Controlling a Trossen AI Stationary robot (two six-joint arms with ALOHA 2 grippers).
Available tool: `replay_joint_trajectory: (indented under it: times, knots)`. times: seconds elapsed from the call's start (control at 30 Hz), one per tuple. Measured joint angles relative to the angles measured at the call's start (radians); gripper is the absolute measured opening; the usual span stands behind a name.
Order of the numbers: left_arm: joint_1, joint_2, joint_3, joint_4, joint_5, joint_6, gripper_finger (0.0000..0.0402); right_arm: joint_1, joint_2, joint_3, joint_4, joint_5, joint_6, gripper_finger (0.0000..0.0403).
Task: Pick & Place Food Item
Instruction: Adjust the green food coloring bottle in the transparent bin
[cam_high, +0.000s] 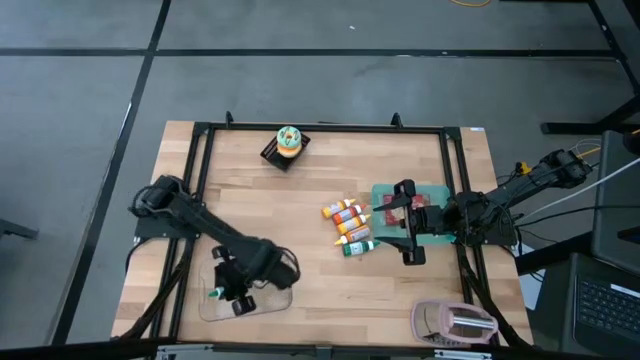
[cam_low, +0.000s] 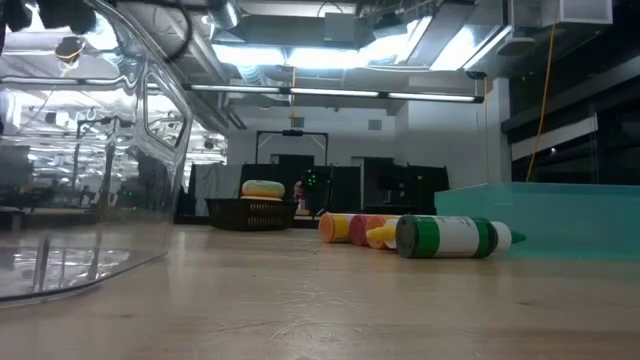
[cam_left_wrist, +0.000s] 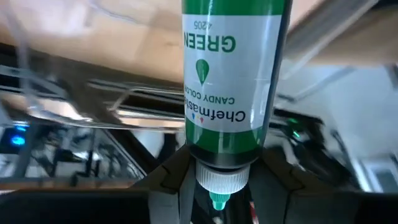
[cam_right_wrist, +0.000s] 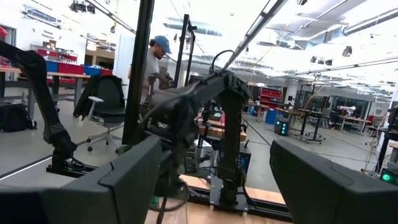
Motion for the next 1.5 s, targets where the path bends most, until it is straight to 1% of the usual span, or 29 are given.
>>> replay_joint_trajectory:
  times: [0.13, 0.23, 0.33, 0.43, 0.5, 0.67, 0.8, 0.97, 1.17, 1.27, 1.33, 1.43, 1.47, 1.5]
  knots:
    - [0.040, 0.041, 0.000, 0.000, 0.117, 0.091, 0.0110, 0.000, 0.000, 0.000, -0.001, 0.000, 0.000, 0.0295]
    - [0.053, 0.068, 0.000, 0.000, 0.165, 0.180, 0.0110, 0.000, 0.000, 0.000, 0.000, -0.010, 0.001, 0.0295]
    - [0.056, 0.069, 0.000, 0.000, 0.154, 0.201, 0.0110, 0.000, 0.000, 0.000, -0.001, -0.034, 0.001, 0.0295]
    - [0.061, 0.062, 0.000, 0.001, 0.118, 0.196, 0.0110, 0.000, 0.000, 0.000, -0.001, -0.040, 0.001, 0.0295]
    - [0.062, 0.059, 0.000, -0.001, 0.112, 0.196, 0.0110, 0.000, 0.000, 0.000, -0.001, -0.041, 0.001, 0.0295]
    - [0.060, 0.057, 0.000, 0.000, 0.056, 0.246, 0.0110, 0.000, 0.000, 0.000, 0.011, -0.040, 0.000, 0.0295]
    - [0.066, 0.008, 0.000, 0.000, -0.055, 0.227, 0.0110, 0.000, 0.000, 0.000, 0.014, -0.041, -0.004, 0.0295]
    - [0.102, -0.076, 0.000, -0.002, -0.172, 0.165, 0.0110, 0.000, 0.000, 0.000, 0.015, -0.041, -0.004, 0.0295]
    - [0.140, -0.161, 0.000, -0.001, -0.343, 0.123, 0.0110, 0.000, 0.000, 0.000, 0.015, -0.041, -0.005, 0.0295]
    - [0.150, -0.194, 0.000, 0.000, -0.488, 0.090, 0.0110, 0.000, 0.000, 0.000, 0.015, -0.040, -0.005, 0.0295]
    - [0.149, -0.215, 0.000, -0.001, -0.639, 0.045, 0.0110, 0.000, 0.000, 0.000, 0.015, -0.041, -0.005, 0.0295]
    - [0.118, -0.240, 0.000, 0.013, -0.842, -0.023, 0.0110, 0.000, 0.000, 0.000, 0.015, -0.041, -0.002, 0.0295]
    - [0.101, -0.245, 0.000, 0.028, -0.891, -0.046, 0.0110, 0.000, 0.000, 0.000, 0.015, -0.040, 0.001, 0.0295]
    - [0.084, -0.248, 0.000, 0.058, -0.917, -0.062, 0.0110, 0.000, 0.000, 0.000, 0.014, -0.040, 0.004, 0.0295]
